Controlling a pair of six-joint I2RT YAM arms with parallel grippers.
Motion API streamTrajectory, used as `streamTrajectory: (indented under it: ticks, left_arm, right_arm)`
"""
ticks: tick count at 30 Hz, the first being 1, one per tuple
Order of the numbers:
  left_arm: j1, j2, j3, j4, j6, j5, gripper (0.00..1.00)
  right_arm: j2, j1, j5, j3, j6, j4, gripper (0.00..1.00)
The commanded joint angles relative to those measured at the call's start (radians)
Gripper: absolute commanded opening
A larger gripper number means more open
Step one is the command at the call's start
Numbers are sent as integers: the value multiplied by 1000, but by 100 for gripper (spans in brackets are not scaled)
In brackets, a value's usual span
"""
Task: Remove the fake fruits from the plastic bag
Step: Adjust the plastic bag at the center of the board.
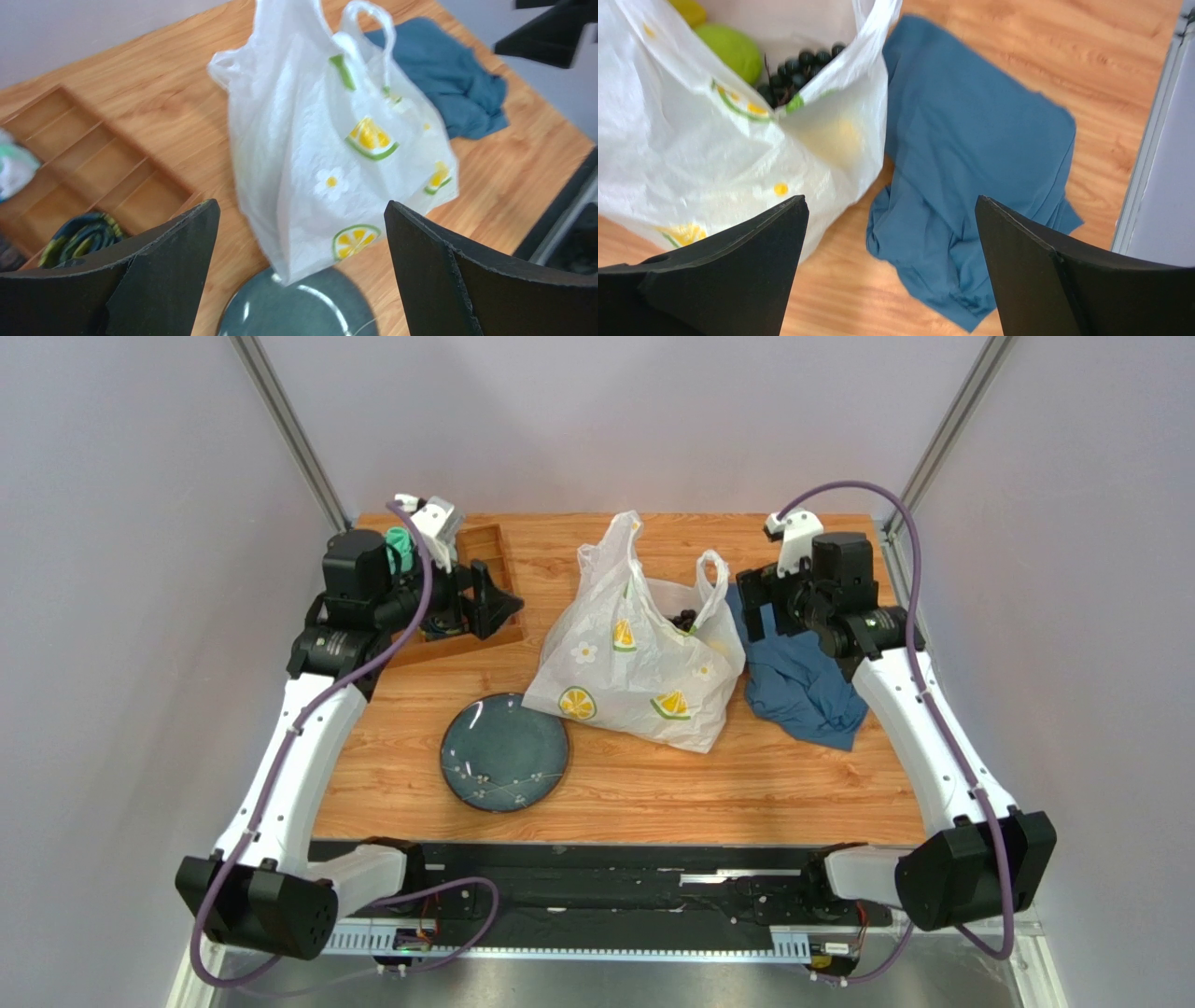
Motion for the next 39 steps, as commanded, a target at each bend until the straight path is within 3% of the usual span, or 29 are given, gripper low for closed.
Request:
streamTrajectory:
  ticks: [1, 7, 15, 19, 24, 26, 27, 28, 30, 31, 32, 39]
  left_arm:
    - [-59, 127, 115, 140, -203, 69, 96]
    - [-127, 426, 330, 248, -405, -16, 94]
    - [-251, 808, 676, 254, -407, -137, 93]
    - [-277, 920, 735, 254, -378, -149, 90]
    - [-280, 875, 637, 260, -423, -113, 84]
    - [-282, 868, 617, 256, -429, -106, 77]
    - [-282, 870, 614, 251, -423, -108, 66]
    - [-280, 874, 620, 250, -415, -108, 61]
    - [-276, 896, 667, 243, -388, -109, 39]
    - [-273, 903, 689, 243, -378, -108, 22]
    - [-265, 914, 742, 243, -366, -129, 0]
    - [-208, 940, 1048, 259, -214, -157, 0]
  right_arm:
    - [106, -5, -23, 90, 50, 79, 95]
    - [326, -6, -11, 253, 108, 152, 95]
    - [659, -8, -27, 490, 123, 166, 96]
    - [742, -8, -25, 563, 120, 150, 95]
    - [741, -6, -13, 549, 129, 149, 93]
    - [737, -8, -16, 538, 130, 150, 83]
    - [740, -6, -19, 540, 125, 150, 76]
    - [751, -8, -23, 550, 122, 146, 54]
    - [773, -8, -22, 613, 116, 124, 18]
    - [783, -6, -22, 642, 114, 118, 0]
    - [811, -8, -20, 673, 110, 115, 0]
    - [915, -12, -33, 1184, 142, 130, 0]
